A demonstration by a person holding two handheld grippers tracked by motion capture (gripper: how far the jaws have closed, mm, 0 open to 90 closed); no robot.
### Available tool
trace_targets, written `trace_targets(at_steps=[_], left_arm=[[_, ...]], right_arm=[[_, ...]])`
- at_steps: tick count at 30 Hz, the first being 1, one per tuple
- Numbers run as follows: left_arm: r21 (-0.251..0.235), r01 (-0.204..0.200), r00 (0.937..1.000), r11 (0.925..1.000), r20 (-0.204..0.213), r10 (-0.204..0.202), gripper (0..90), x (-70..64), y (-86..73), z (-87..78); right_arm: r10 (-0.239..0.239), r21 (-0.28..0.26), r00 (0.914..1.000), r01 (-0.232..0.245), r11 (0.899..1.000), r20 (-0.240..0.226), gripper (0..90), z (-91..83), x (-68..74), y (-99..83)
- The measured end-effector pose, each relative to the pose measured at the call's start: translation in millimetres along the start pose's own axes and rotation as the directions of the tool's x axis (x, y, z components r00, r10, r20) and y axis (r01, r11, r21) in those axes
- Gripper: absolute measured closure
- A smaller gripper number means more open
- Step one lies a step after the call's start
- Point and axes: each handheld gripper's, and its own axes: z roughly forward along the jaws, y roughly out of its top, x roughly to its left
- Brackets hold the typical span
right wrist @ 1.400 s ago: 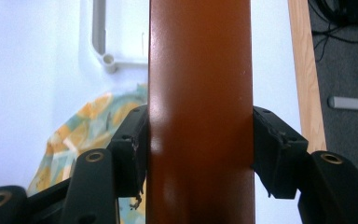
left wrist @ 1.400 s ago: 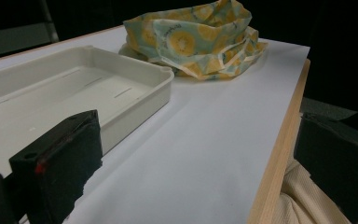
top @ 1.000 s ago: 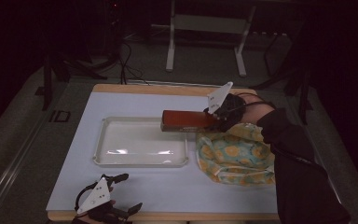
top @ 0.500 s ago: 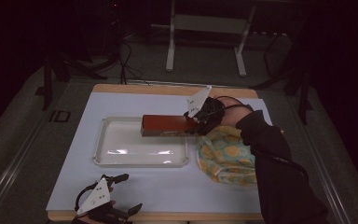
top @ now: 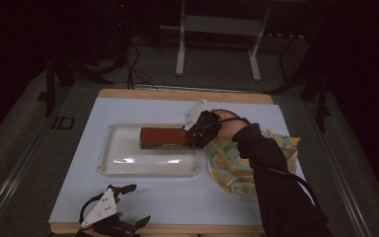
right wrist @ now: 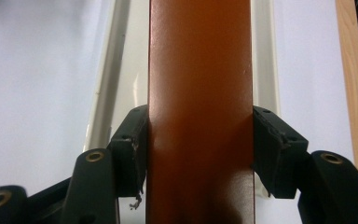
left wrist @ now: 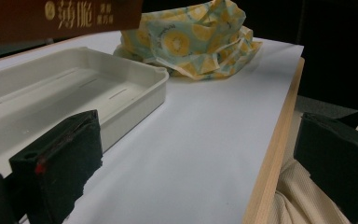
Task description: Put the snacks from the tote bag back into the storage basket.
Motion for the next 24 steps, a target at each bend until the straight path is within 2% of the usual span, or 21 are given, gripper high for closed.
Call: trace_targets(at_steps=[7, 13, 24], left_arm=[[-0.003, 0.0, 1.0, 1.0, 0.003, 0.0, 1.3, -0.1, -0.1, -0.3], [-0.004, -0.002, 1.0, 1.0, 0.005, 0.002, 1.3, -0.1, -0.1, -0.3], [-0.009, 0.003, 1.0, 1.0, 0.008, -0.002, 1.3, 0.4, -0.7, -1.1]], right_arm=[[0.017, 0.016, 0.9998, -0.017, 1.0, -0.009, 43.0, 24.7, -1.9, 0.3], [0.057, 0.049, 0.9981, -0.056, 0.997, -0.022, 43.0, 46.5, -3.5, -4.9], [0.047, 0.094, 0.9982, -0.043, 0.995, -0.036, 42.9, 71.9, -2.1, -12.8]])
